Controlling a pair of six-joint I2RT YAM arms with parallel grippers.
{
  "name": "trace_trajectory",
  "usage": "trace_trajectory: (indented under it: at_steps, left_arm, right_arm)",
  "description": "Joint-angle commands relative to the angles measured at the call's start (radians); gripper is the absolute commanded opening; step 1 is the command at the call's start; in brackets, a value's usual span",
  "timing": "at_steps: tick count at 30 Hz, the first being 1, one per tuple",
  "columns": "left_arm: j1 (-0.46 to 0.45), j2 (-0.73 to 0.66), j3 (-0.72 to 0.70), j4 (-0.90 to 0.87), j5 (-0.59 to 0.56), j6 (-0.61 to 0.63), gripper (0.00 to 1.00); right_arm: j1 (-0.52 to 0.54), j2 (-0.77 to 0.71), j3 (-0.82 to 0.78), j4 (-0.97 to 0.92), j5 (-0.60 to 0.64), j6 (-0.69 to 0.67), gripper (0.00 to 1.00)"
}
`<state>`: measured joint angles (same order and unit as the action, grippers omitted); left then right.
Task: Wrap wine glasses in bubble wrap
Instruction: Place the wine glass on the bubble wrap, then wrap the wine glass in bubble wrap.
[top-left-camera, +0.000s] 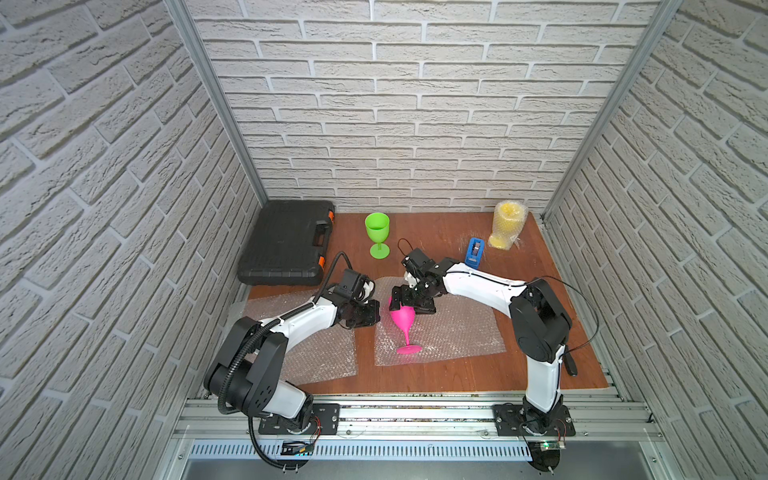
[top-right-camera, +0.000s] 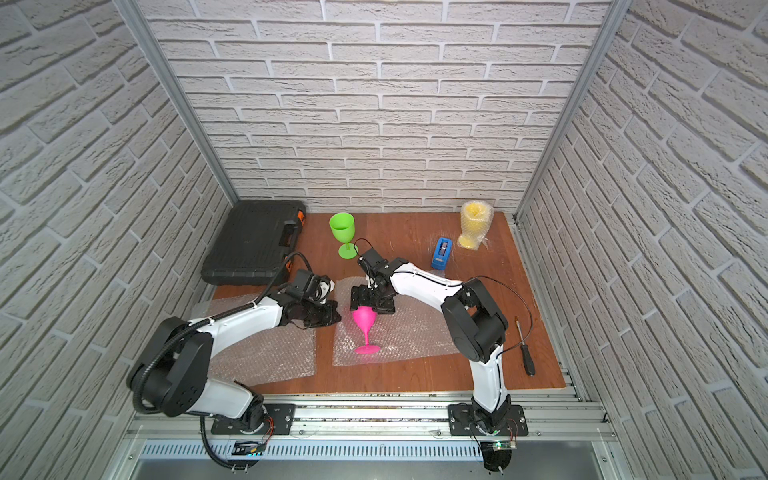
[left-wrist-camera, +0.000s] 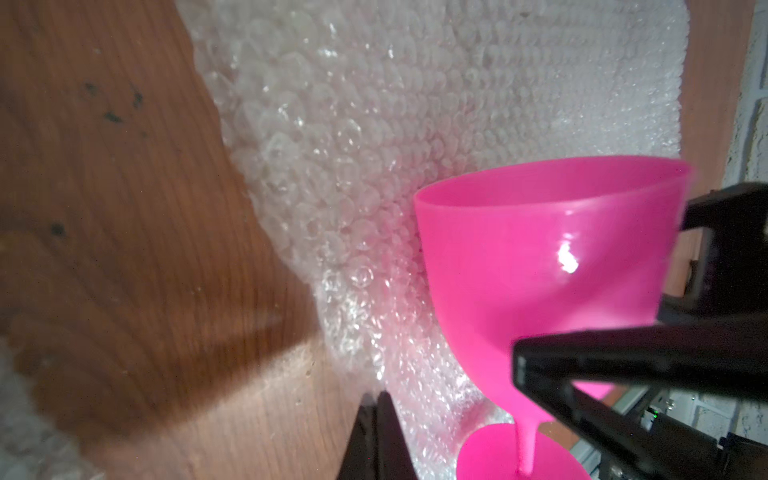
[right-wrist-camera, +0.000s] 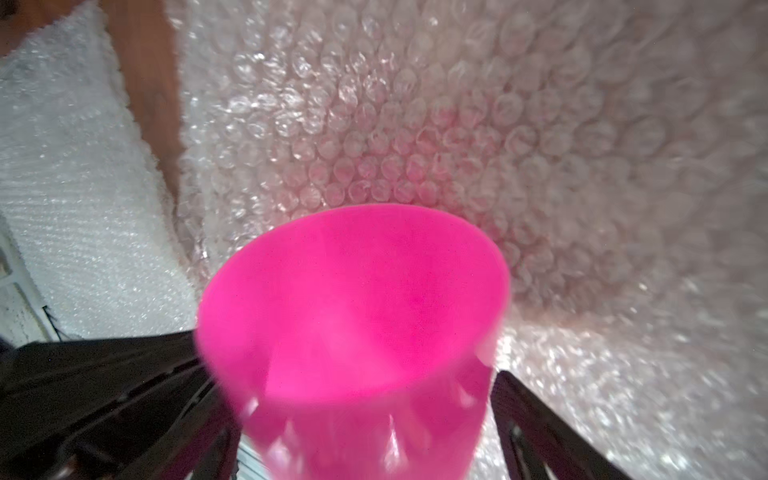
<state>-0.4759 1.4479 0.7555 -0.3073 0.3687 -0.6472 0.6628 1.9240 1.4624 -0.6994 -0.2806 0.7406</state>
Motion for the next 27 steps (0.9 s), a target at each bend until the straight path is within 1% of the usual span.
trace_trajectory:
  at_steps: [1, 4, 5, 8, 11, 14, 15, 16, 21, 23, 27]
  left_arm:
    - [0.007, -0.039, 0.047, -0.049, 0.009, 0.017, 0.00]
    - [0.007, -0.051, 0.075, -0.084, 0.003, 0.024, 0.00]
    - [0.008, -0.055, 0.084, -0.095, 0.003, 0.024, 0.00]
    - [0.003, -0.058, 0.117, -0.126, 0.004, 0.025, 0.00]
    - [-0.010, -0.056, 0.161, -0.159, 0.006, 0.027, 0.00]
    - [-0.034, -0.046, 0.211, -0.182, 0.009, 0.022, 0.00]
    - [-0.044, -0.039, 0.228, -0.185, 0.008, 0.020, 0.00]
    - [-0.056, -0.029, 0.249, -0.189, 0.007, 0.016, 0.00]
    - [-0.118, 0.043, 0.339, -0.193, 0.002, -0.011, 0.00]
    - [-0.145, 0.077, 0.365, -0.170, 0.008, -0.032, 0.00]
    - [-0.187, 0.140, 0.395, -0.091, 0.042, -0.080, 0.00]
  right_arm:
    - [-0.029, -0.141, 0.024, -0.038, 0.013, -0.027, 0.94]
    - [-0.068, -0.205, -0.018, -0.060, 0.021, -0.049, 0.92]
    - [-0.083, -0.218, -0.042, -0.068, 0.037, -0.061, 0.87]
    - [-0.125, -0.206, -0.120, -0.092, 0.045, -0.099, 0.67]
    - [-0.148, -0.162, -0.196, -0.068, 0.001, -0.120, 0.50]
    - [-0.152, -0.127, -0.242, -0.008, -0.037, -0.120, 0.34]
    - [-0.152, -0.116, -0.248, 0.013, -0.053, -0.115, 0.30]
    - [-0.152, -0.104, -0.252, 0.033, -0.067, -0.112, 0.27]
    - [-0.154, -0.063, -0.268, 0.095, -0.107, -0.095, 0.20]
    - [-0.155, -0.053, -0.282, 0.122, -0.130, -0.082, 0.19]
    - [-0.165, -0.062, -0.313, 0.147, -0.131, -0.069, 0.16]
